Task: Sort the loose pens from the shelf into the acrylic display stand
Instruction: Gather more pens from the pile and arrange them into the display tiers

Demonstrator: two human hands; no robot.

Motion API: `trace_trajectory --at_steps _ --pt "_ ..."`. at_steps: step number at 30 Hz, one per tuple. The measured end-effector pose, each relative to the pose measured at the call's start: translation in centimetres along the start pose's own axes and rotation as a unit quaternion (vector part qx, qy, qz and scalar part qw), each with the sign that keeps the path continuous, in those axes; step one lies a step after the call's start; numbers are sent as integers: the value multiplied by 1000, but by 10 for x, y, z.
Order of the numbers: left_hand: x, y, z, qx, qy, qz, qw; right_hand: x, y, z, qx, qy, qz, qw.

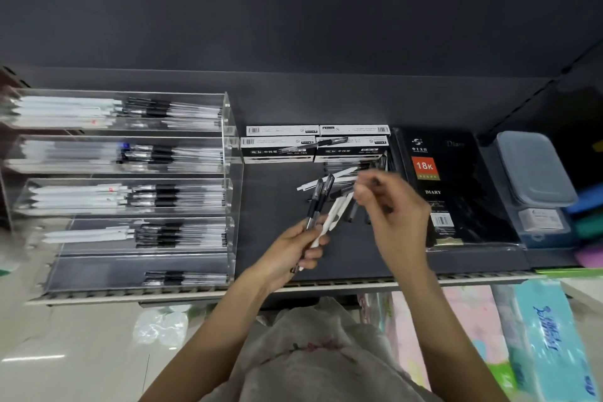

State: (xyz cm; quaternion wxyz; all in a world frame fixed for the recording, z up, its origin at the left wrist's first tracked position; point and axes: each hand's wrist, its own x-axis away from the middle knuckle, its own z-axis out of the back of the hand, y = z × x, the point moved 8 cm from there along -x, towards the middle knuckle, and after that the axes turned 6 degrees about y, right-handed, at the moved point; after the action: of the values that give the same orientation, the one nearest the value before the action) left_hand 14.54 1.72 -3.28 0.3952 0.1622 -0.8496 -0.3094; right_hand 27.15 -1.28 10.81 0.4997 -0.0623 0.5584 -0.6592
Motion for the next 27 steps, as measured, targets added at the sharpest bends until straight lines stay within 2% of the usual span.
trace_trajectory --at_steps 3,5,9,14,16,18,19,20,22,24,27 --pt "0 8 -6 -19 14 -18 1000 26 -20 -24 92 -40 161 982" --pt "-4 11 -3 -11 28 -21 999 46 -19 -43 149 -85 218 961" --pt "-10 10 3 -14 21 -9 1000 72 -11 -60 186 -140 265 936" --pt "-15 5 10 -45 38 -2 998 80 -4 -61 179 -173 273 929" --pt "-14 5 10 -31 43 -6 999 67 -3 -44 118 -127 218 960" --pt "-12 5 9 -48 35 -12 998 40 11 -20 84 -37 86 992" --pt "-9 5 7 -64 28 -15 997 27 24 -13 85 -15 3 996" --pt "-8 3 5 -78 17 -18 997 17 39 -12 86 -32 -83 992" --pt "-4 0 0 -92 0 -19 996 11 65 -27 78 -140 -215 963" --pt "-2 -2 -1 -99 0 -24 995 11 75 -37 75 -206 -249 943" --pt "2 -2 1 -83 6 -27 996 -1 79 -23 52 -150 -247 956"
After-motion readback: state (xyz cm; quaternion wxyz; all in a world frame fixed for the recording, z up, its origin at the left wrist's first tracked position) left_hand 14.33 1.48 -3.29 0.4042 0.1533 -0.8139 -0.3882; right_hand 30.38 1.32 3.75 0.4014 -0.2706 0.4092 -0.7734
